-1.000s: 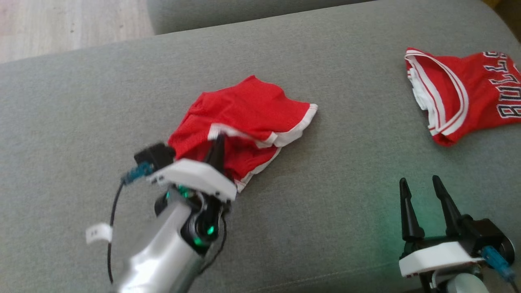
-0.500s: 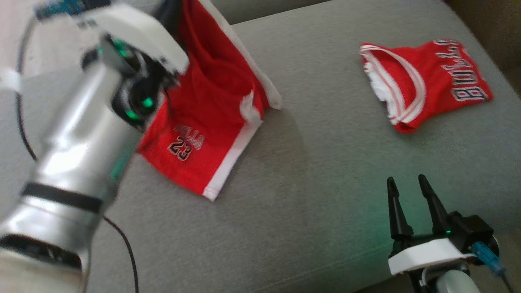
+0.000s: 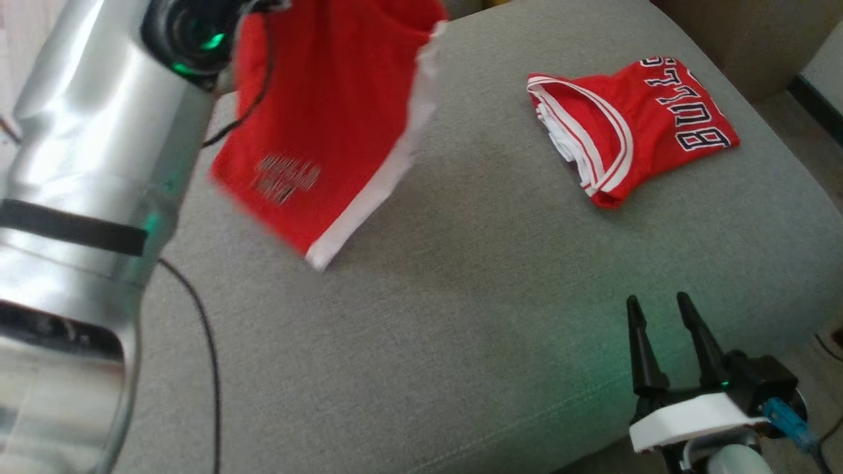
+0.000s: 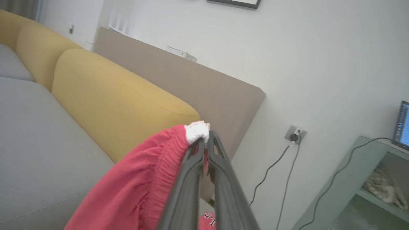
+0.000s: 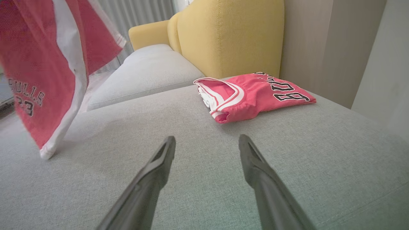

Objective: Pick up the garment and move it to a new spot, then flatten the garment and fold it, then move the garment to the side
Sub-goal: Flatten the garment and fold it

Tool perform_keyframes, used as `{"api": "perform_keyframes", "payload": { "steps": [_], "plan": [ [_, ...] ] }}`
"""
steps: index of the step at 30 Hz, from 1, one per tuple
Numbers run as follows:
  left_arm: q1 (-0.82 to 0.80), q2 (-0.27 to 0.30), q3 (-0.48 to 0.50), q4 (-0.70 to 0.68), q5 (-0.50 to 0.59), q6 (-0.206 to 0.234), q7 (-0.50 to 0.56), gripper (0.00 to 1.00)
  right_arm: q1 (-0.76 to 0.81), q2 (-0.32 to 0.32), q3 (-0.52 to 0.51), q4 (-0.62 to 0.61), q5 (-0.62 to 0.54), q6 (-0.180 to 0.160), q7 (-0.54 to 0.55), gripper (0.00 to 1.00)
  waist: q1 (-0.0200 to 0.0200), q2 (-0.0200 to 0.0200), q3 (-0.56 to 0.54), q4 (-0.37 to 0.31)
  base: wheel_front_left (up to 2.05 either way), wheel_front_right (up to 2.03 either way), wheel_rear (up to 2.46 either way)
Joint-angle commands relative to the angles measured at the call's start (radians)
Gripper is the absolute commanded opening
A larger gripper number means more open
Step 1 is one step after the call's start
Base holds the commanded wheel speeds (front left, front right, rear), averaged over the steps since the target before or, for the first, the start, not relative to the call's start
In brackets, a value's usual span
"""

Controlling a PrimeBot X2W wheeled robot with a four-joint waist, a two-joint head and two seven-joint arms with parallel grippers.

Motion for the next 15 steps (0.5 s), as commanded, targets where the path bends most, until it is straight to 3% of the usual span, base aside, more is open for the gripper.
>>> {"api": "perform_keyframes", "payload": {
  "steps": [1, 5, 9, 15],
  "plan": [
    [-0.059, 0.016, 0.025, -0.055, -0.023, -0.014, 0.011, 0.00, -0.021, -0.008, 0.015, -0.033, -0.003, 0.007, -0.014, 1.00, 0.0000, 0.0000, 0.000, 0.012, 0.00, 0.00, 0.00],
    [-0.032, -0.018, 0.006, -0.162, -0.103, -0.026, 0.066, 0.00, -0.022, -0.008, 0.005, -0.039, -0.011, 0.007, -0.014, 1.00, 0.0000, 0.0000, 0.006, 0.045, 0.00, 0.00, 0.00],
    [0.037, -0.013, -0.045, -0.294, -0.155, -0.028, 0.124, 0.00, -0.030, -0.008, -0.002, -0.045, -0.010, 0.007, -0.014, 1.00, 0.0000, 0.0000, 0.016, 0.071, 0.00, 0.00, 0.00],
    [0.294, 0.130, -0.202, -0.576, -0.186, -0.028, 0.221, 0.00, -0.030, -0.008, -0.027, -0.052, -0.016, 0.007, -0.014, 1.00, 0.0000, 0.0000, 0.034, 0.136, 0.00, 0.00, 0.00]
  ]
}}
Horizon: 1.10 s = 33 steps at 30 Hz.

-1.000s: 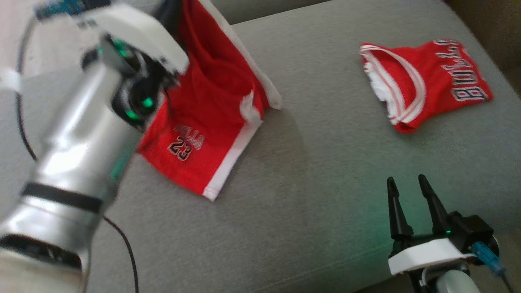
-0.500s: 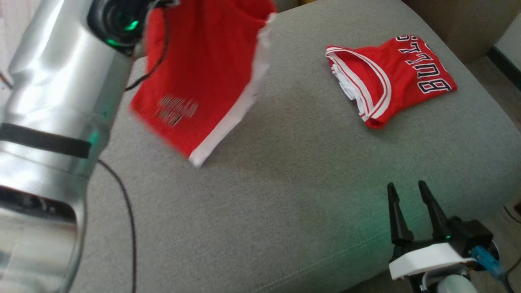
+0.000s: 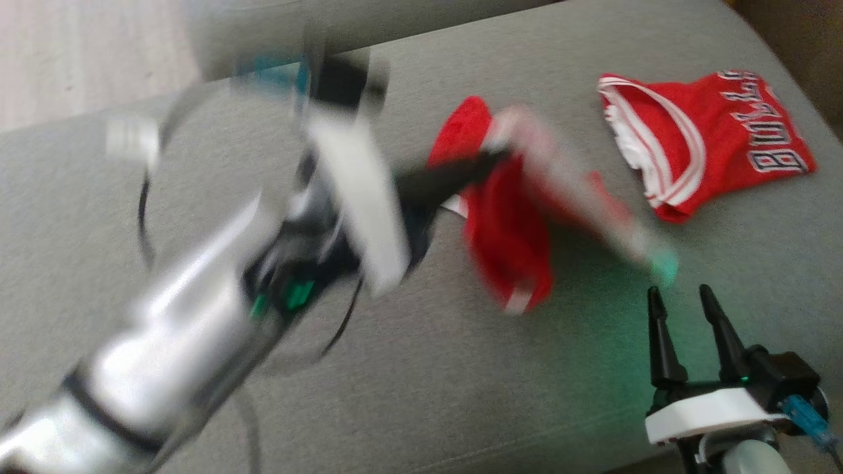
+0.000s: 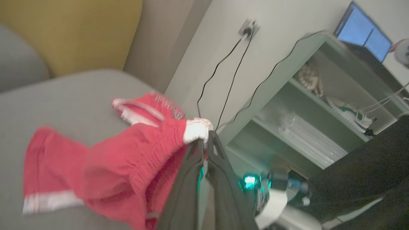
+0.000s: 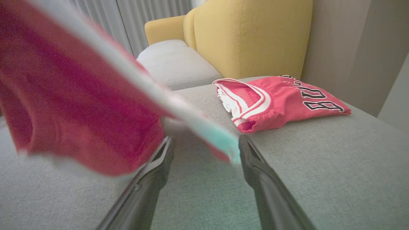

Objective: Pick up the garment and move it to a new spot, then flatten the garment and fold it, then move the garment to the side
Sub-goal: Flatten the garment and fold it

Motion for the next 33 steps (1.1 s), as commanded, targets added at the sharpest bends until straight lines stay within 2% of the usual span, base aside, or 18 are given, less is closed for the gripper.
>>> {"api": "perform_keyframes", "payload": {
  "steps": [1, 3, 4, 7, 10, 16, 23, 24, 25, 26, 28, 33],
  "plan": [
    [-0.026, 0.058, 0.042, -0.041, 0.008, -0.006, 0.000, 0.00, -0.025, -0.007, 0.017, -0.033, -0.007, 0.007, -0.014, 1.00, 0.0000, 0.0000, 0.010, 0.026, 0.00, 0.00, 0.00],
    [0.061, 0.125, 0.011, -0.099, 0.017, -0.005, 0.007, 0.00, -0.020, -0.007, 0.005, -0.035, -0.013, 0.007, -0.014, 1.00, 0.0000, 0.0000, 0.014, 0.053, 0.00, 0.00, 0.00],
    [0.137, 0.188, -0.011, -0.146, 0.035, 0.010, 0.003, 0.00, -0.014, -0.007, -0.005, -0.037, -0.020, 0.007, -0.014, 1.00, 0.0000, 0.0000, 0.016, 0.082, 0.00, 0.00, 0.00],
    [0.229, 0.269, -0.018, -0.178, 0.078, 0.056, -0.037, 0.00, -0.008, -0.007, -0.011, -0.039, -0.030, 0.007, -0.014, 1.00, 0.0000, 0.0000, 0.019, 0.124, 0.00, 0.00, 0.00],
    [0.310, 0.323, -0.015, -0.176, 0.122, 0.105, -0.097, 0.00, -0.005, -0.007, -0.014, -0.042, -0.038, 0.007, -0.014, 1.00, 0.0000, 0.0000, 0.018, 0.161, 0.00, 0.00, 0.00],
    [0.436, 0.359, -0.040, -0.155, 0.177, 0.171, -0.183, 0.00, 0.003, -0.007, -0.012, -0.044, -0.062, 0.007, -0.014, 1.00, 0.0000, 0.0000, 0.007, 0.218, 0.00, 0.00, 0.00],
    [0.556, 0.326, -0.050, -0.075, 0.179, 0.218, -0.285, 0.00, 0.008, -0.007, -0.009, -0.041, -0.074, 0.007, -0.014, 1.00, 0.0000, 0.0000, -0.004, 0.236, 0.00, 0.00, 0.00],
    [0.570, 0.314, -0.042, -0.065, 0.172, 0.224, -0.308, 0.15, 0.011, -0.007, -0.009, -0.040, -0.076, 0.007, -0.014, 1.00, 0.0000, 0.0000, -0.005, 0.237, 0.00, 0.00, 0.00],
    [0.582, 0.304, -0.037, -0.060, 0.168, 0.224, -0.329, 0.47, 0.013, -0.007, -0.009, -0.040, -0.077, 0.007, -0.014, 1.00, 0.0000, 0.0000, -0.006, 0.238, 0.00, 0.00, 0.00],
    [0.593, 0.295, -0.033, -0.056, 0.165, 0.224, -0.347, 1.00, 0.015, -0.007, -0.009, -0.040, -0.079, 0.007, -0.014, 1.00, 0.0000, 0.0000, -0.007, 0.238, 0.00, 0.00, 0.00],
    [0.612, 0.282, -0.022, -0.048, 0.159, 0.231, -0.381, 1.00, 0.019, -0.007, -0.009, -0.040, -0.081, 0.007, -0.014, 1.00, 0.0000, 0.0000, -0.010, 0.237, 0.00, 0.00, 0.00],
    [0.660, 0.274, -0.007, -0.051, 0.204, 0.292, -0.480, 1.00, 0.025, -0.007, -0.020, -0.046, -0.088, 0.007, -0.014, 1.00, 0.0000, 0.0000, -0.025, 0.227, 0.00, 0.00, 0.00]
  ]
}}
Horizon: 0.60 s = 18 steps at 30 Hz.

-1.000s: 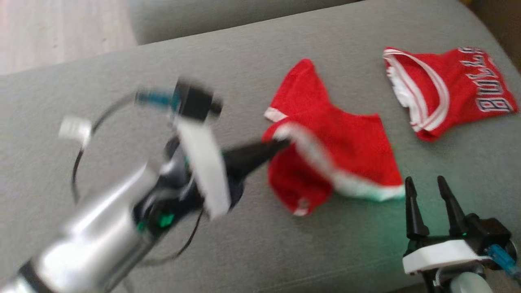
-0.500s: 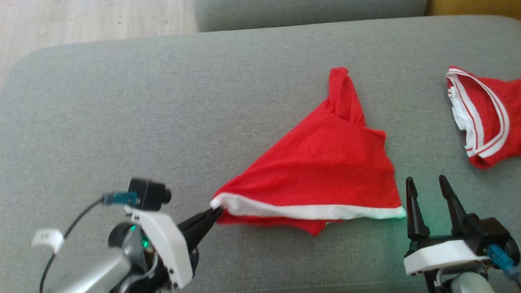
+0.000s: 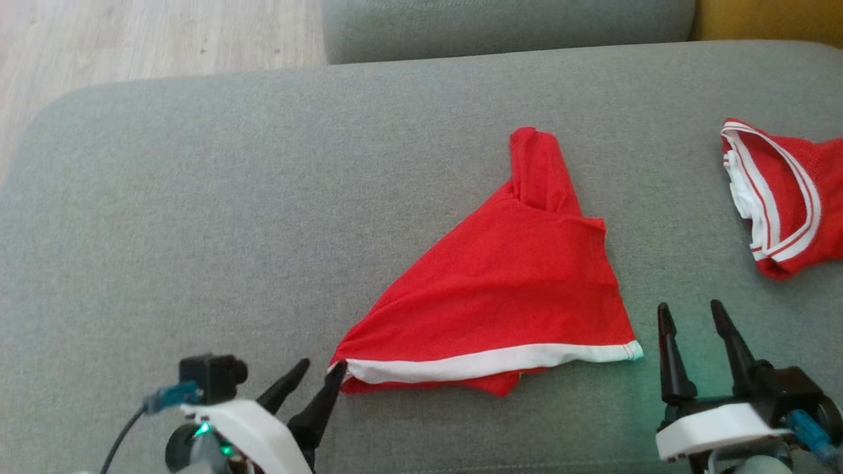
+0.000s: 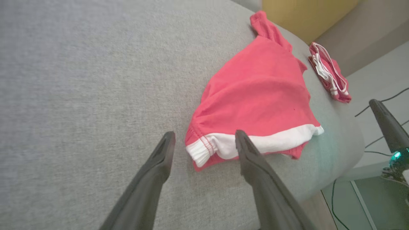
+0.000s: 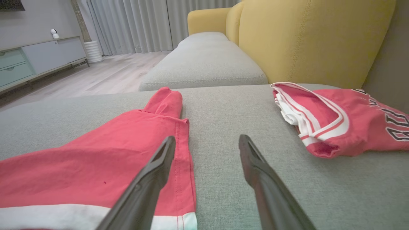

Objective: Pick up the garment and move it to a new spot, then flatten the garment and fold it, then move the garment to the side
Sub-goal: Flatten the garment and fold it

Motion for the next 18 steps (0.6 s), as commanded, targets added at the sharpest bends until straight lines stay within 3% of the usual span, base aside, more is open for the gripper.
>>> {"api": "perform_keyframes", "payload": {
  "steps": [1, 7, 11, 14, 18],
  "plan": [
    [-0.001, 0.014, 0.053, -0.036, 0.020, 0.027, -0.049, 1.00, -0.014, -0.008, 0.012, -0.038, -0.011, 0.007, -0.014, 1.00, 0.0000, 0.0000, -0.010, -0.005, 0.00, 0.00, 0.00],
    [0.076, -0.031, 0.130, -0.083, 0.096, 0.129, -0.114, 1.00, 0.011, -0.008, -0.036, -0.058, -0.017, 0.007, -0.014, 1.00, 0.0000, 0.0000, -0.033, -0.003, 0.00, 0.00, 0.00],
    [0.148, -0.102, 0.248, -0.109, 0.259, 0.181, -0.118, 1.00, 0.037, -0.008, -0.066, -0.060, -0.017, 0.007, -0.014, 1.00, 0.0000, 0.0000, -0.051, 0.011, 0.00, 0.00, 0.00],
    [0.212, -0.169, 0.337, -0.109, 0.397, 0.189, -0.119, 1.00, 0.056, -0.008, -0.076, -0.054, -0.016, 0.007, -0.014, 1.00, 0.0000, 0.0000, -0.067, 0.022, 0.00, 0.00, 0.00],
    [0.300, -0.252, 0.442, -0.084, 0.550, 0.154, -0.119, 1.00, 0.073, -0.008, -0.077, -0.029, -0.009, 0.007, -0.014, 1.00, 0.0000, 0.0000, -0.091, 0.029, 0.00, 0.00, 0.00]
  ]
}}
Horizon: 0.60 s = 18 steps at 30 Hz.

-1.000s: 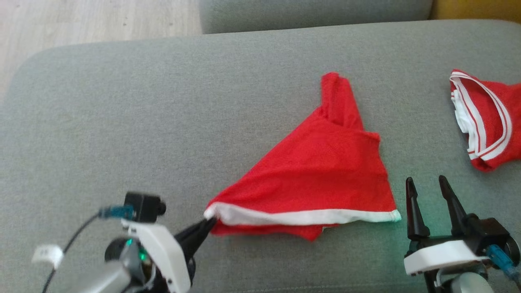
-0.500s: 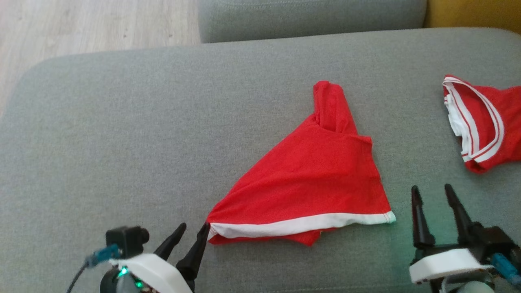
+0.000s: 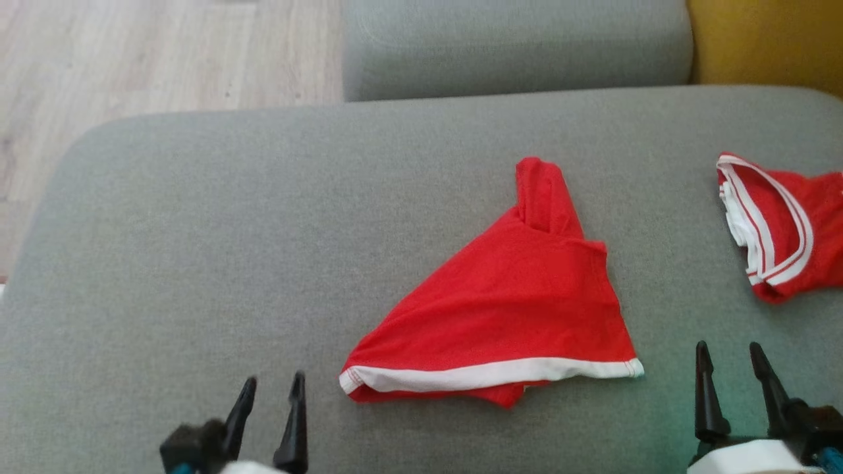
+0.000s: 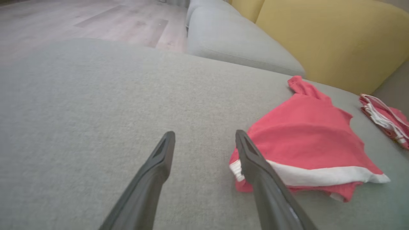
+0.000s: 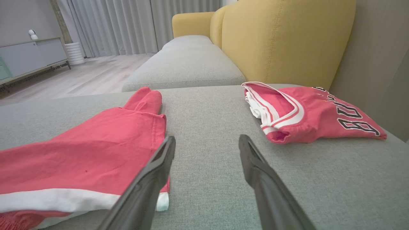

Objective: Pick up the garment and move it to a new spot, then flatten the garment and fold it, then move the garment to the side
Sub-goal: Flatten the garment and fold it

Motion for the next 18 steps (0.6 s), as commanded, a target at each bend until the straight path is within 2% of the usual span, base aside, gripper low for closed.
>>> {"api": "perform_keyframes", "payload": {
  "steps": [1, 6, 10, 18],
  "plan": [
    [-0.021, -0.010, 0.060, -0.020, 0.025, -0.012, -0.012, 1.00, -0.010, -0.009, 0.022, -0.024, 0.003, 0.007, -0.014, 1.00, 0.0000, 0.0000, -0.007, 0.005, 0.00, 0.00, 0.00],
    [0.025, -0.087, 0.161, 0.001, 0.146, -0.087, -0.012, 1.00, -0.006, -0.009, 0.027, -0.005, 0.013, 0.007, -0.014, 1.00, 0.0000, 0.0000, -0.017, 0.015, 0.00, 0.00, 0.00],
    [0.039, -0.129, 0.217, 0.027, 0.204, -0.149, -0.012, 1.00, -0.011, -0.009, 0.029, 0.004, 0.011, 0.007, -0.014, 1.00, 0.0000, 0.0000, -0.021, 0.019, 0.00, 0.00, 0.00],
    [0.047, -0.181, 0.289, 0.054, 0.298, -0.220, -0.013, 1.00, -0.017, -0.009, 0.035, 0.015, 0.008, 0.007, -0.014, 1.00, 0.0000, 0.0000, -0.026, 0.026, 0.00, 0.00, 0.00]
  ]
}}
